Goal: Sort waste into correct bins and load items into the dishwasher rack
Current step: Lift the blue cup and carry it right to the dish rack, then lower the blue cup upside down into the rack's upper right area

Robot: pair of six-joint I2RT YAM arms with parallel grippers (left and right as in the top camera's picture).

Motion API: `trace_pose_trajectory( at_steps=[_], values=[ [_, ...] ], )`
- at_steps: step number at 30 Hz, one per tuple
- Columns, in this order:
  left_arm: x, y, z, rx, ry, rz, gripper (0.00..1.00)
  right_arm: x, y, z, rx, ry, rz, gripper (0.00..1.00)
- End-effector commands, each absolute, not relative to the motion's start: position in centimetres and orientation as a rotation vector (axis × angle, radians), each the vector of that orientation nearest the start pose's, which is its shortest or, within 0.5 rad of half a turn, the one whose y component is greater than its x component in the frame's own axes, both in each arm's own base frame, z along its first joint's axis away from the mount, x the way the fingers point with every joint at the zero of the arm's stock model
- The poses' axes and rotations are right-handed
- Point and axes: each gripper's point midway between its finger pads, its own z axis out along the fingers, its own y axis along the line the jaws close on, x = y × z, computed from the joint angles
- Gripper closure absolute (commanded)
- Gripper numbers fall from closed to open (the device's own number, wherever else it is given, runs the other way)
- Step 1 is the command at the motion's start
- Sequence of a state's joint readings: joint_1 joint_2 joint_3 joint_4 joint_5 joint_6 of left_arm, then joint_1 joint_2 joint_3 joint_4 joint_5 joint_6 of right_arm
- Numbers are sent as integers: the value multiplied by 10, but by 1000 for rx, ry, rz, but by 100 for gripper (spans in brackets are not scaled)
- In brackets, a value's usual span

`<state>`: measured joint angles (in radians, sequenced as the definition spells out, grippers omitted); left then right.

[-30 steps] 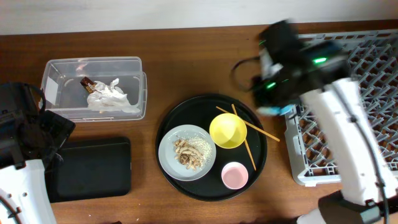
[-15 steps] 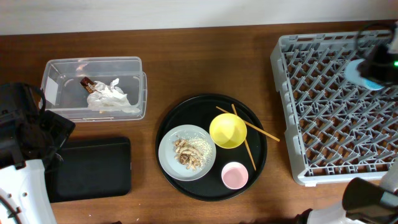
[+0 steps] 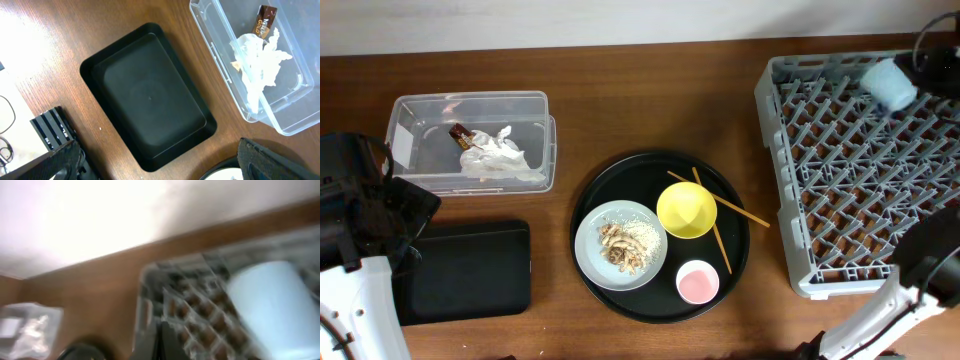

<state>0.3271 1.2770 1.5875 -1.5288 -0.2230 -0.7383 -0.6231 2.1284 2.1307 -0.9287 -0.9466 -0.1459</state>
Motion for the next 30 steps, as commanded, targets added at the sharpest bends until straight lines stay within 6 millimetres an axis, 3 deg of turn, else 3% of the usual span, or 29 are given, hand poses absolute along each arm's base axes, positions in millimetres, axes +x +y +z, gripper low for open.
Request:
trace_pose_trajectory(
  at_steps=[1, 5, 11, 14, 15, 19, 21, 25, 28, 30],
  values=[
    [214, 114, 274, -1454, 2317, 197, 1, 489, -198, 262, 96, 1916, 1074, 94],
    [214, 114, 274, -1455, 2317, 197, 1, 482, -222, 235, 215, 1937, 1108, 85],
    [214, 114, 274, -1454, 2318, 198, 1, 474, -229, 243, 250, 1954, 1065, 81],
    [214, 114, 274, -1454, 2318, 197, 1, 475, -228, 239, 282, 2005, 1014, 54],
    [214, 114, 274, -1454, 2317, 197, 1, 477, -229, 234, 322, 2036, 992, 52],
    [214, 114, 274, -1455, 2317, 197, 0, 486, -227, 205, 411, 2196, 827, 51],
    [214, 114, 274, -1455, 2317, 197, 1, 491, -220, 200, 409, 2249, 756, 51],
    [214, 114, 274, -1454, 2318, 197, 1, 509, -206, 212, 363, 2290, 605, 45],
    [214, 114, 274, -1455, 2317, 197, 1, 533, -214, 229, 434, 2276, 366, 20],
    [214, 114, 274, -1455, 2317, 197, 1, 550, -213, 242, 408, 2242, 235, 13]
  ],
)
